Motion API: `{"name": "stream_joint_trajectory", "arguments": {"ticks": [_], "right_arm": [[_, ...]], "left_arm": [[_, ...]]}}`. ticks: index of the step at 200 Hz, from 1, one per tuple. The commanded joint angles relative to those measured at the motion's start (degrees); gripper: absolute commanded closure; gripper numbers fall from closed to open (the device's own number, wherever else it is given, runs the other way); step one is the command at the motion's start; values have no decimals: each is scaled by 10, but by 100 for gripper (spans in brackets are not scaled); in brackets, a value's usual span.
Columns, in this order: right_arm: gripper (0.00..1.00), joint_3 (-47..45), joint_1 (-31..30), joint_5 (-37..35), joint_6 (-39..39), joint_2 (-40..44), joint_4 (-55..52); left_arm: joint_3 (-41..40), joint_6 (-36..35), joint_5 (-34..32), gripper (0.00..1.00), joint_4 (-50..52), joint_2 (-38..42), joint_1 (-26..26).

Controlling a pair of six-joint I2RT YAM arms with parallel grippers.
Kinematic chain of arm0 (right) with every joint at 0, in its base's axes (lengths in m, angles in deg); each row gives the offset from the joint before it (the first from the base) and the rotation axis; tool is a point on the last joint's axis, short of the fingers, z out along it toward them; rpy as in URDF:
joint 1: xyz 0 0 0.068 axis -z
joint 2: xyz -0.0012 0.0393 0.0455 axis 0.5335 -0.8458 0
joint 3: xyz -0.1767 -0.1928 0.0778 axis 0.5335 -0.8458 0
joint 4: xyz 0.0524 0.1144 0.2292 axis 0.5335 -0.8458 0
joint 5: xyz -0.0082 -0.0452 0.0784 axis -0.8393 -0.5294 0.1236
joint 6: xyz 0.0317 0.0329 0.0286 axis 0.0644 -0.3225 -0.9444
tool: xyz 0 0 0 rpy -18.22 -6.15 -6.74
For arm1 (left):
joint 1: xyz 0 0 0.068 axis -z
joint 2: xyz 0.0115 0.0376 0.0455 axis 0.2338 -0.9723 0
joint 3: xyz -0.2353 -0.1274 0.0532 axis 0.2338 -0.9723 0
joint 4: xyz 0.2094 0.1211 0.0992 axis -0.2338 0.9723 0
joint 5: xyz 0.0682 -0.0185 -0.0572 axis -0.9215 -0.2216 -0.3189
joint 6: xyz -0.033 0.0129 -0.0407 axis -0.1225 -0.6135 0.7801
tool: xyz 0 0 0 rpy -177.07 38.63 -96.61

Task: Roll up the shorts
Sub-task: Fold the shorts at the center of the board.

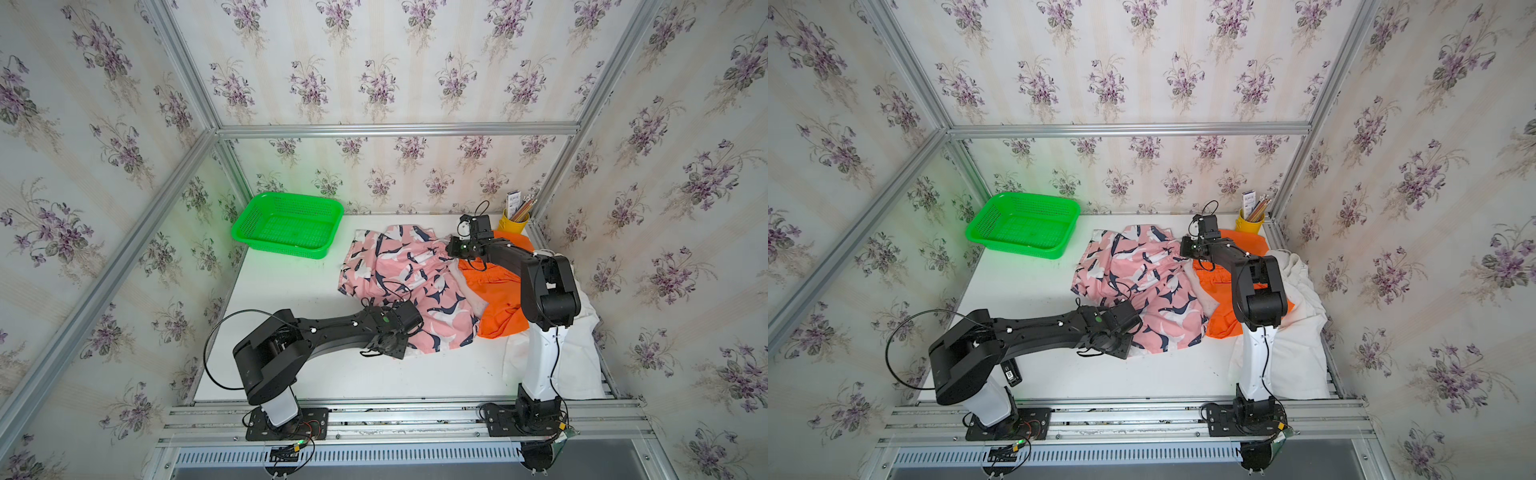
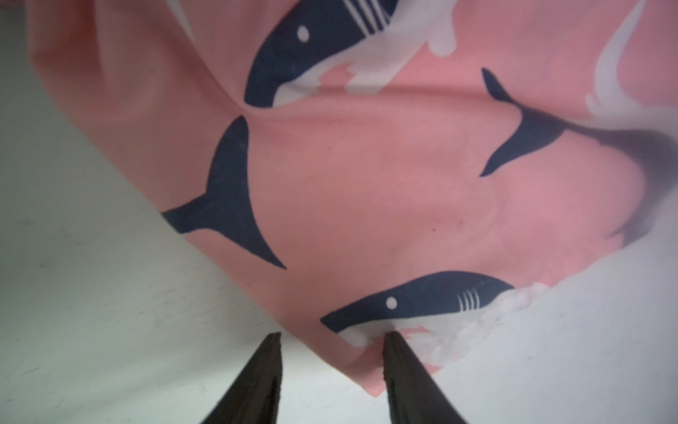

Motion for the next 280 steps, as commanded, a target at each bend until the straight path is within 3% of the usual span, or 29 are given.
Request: {"name": "stream_joint_trajectory", "arguments": {"ticks": [1,13,33,62,80,100,123,144,169,196,203,218,235,260,280], "right_arm": [[100,-10,0,10,-3,21,-2],[100,-21,0,13,-9,36,1],[100,-43,0,14,-17,69,1],[100,-77,0,14,-24,133,-8],[100,-106,-1,23,-32,181,-15],[100,-154,-3,38,-49,244,-22],[100,-195,-12,59,-67,318,-37],[100,-207,-26,74,-83,376,-56],[100,-203,-38,61,-114,405,-56],[100,-177,-38,22,-133,341,-26],[100,-168,-38,9,-139,315,-13],[100,-137,-38,-14,-147,253,5],[99,-98,-39,-68,-159,191,-3],[64,-64,-39,-149,-163,143,-29],[52,-62,-39,-175,-151,141,-39]], "left_arm": [[-10,-11,-4,71,-8,3,-10],[-23,-18,-4,84,-9,13,-25],[-36,-40,-19,96,8,52,-56],[-52,-98,-38,100,47,147,-150],[-51,-154,-24,100,61,202,-243],[-14,-217,4,100,80,213,-355],[66,-268,47,100,91,173,-459],[164,-292,70,100,104,97,-516],[308,-311,74,100,137,-14,-537],[434,-313,80,100,155,-122,-535],[436,-306,79,94,145,-127,-535],[433,-288,84,63,147,-120,-530],[390,-277,62,40,148,-78,-513],[280,-229,42,31,161,11,-487],[186,-175,49,28,181,72,-452]]}}
